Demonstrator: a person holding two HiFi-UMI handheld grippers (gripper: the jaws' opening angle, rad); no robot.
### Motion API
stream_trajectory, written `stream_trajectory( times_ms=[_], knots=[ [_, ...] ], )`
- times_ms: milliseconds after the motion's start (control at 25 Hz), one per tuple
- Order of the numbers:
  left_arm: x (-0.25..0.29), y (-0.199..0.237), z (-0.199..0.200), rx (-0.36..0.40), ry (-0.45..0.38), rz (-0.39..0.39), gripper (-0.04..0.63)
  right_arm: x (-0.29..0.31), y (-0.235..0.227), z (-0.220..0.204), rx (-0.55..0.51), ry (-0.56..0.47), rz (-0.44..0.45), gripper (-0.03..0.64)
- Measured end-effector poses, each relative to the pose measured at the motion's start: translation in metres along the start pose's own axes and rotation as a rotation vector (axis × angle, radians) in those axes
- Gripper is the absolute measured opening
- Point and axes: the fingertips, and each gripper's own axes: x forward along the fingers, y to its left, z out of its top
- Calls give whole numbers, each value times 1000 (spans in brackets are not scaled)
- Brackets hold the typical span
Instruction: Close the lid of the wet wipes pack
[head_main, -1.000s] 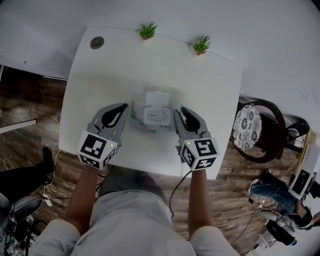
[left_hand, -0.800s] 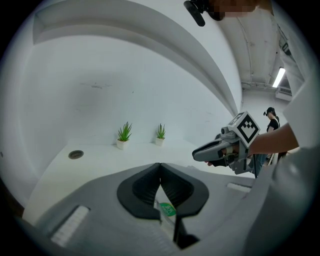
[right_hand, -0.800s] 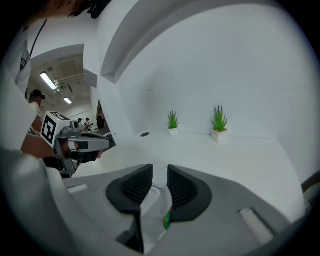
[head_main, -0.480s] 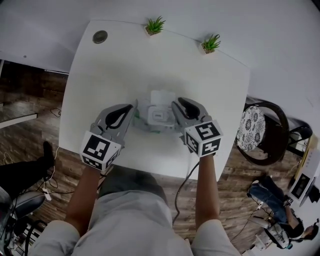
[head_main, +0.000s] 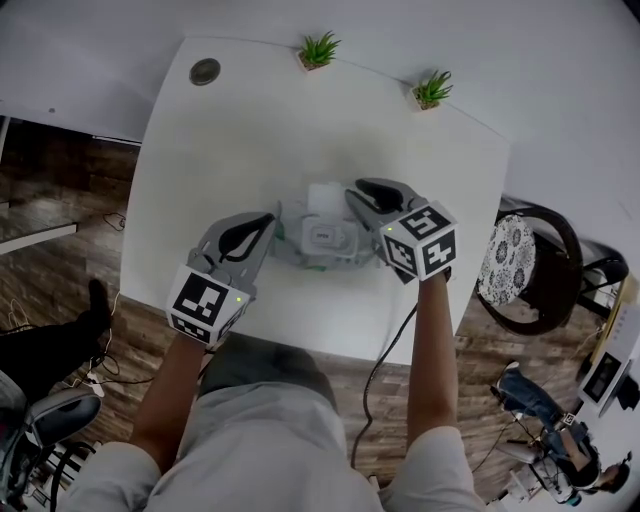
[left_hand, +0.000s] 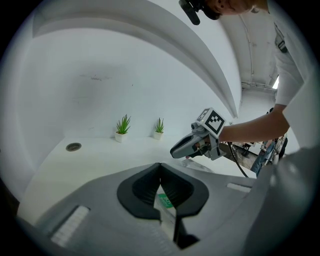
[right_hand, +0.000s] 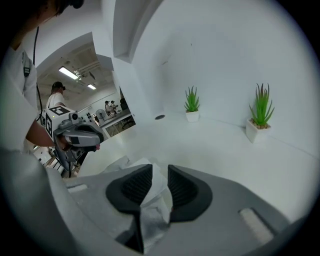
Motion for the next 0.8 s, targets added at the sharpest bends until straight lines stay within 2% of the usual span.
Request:
stream_trajectory(
  times_ms=[80,320,800],
  knots=[
    [1,-1,-2,2,4,-5,6,5,0,0,-8,26,29,138],
    [2,-3,-5,-2,16,-12,6,18,6,-4,-38,111,132,161],
    [3,-6,-8,-3,24,-21,6,27,11,-10,-47,196,245,161]
  ],
)
